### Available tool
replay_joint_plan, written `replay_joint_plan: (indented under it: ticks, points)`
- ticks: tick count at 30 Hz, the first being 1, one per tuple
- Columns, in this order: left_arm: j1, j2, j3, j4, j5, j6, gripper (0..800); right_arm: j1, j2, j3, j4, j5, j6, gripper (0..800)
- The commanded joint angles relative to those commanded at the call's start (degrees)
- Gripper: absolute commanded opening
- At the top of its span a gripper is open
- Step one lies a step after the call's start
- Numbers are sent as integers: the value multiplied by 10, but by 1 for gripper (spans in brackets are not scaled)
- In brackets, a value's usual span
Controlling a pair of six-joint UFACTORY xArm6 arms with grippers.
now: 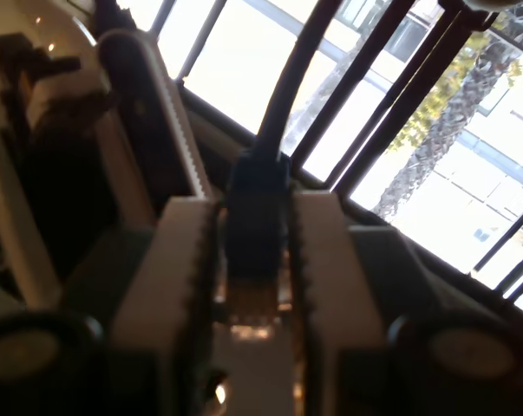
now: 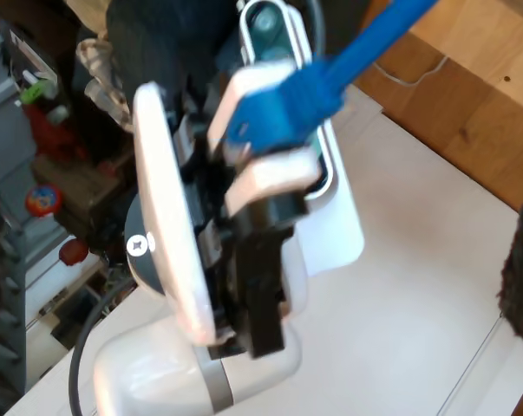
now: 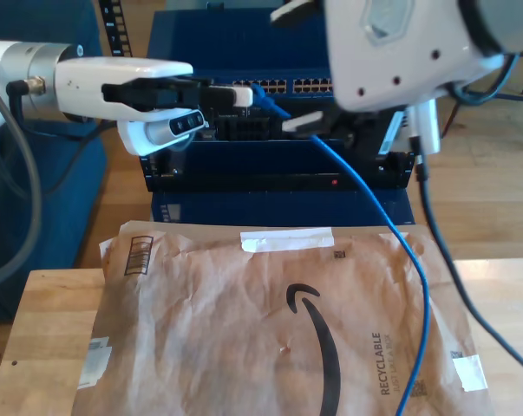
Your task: Grab the cable and plug it in
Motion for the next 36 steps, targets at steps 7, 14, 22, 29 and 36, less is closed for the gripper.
replay_joint_plan:
  ticks: [7,14,22,29,36]
  points:
    - [13,10,-1,-23,18,-40,3,38,-4,45,0,-91,-27,788]
    - [14,10,1,-36,47,-50,5,77,-16,61,0,-184,-43,783]
    - [36,34,3,-64,91,-51,7,100,-47,81,0,-225,-42,776]
    - [38,34,3,-64,104,-51,7,110,-47,87,0,-226,-46,766]
    - [38,33,4,-64,104,-51,7,122,-47,98,-1,-227,-47,758]
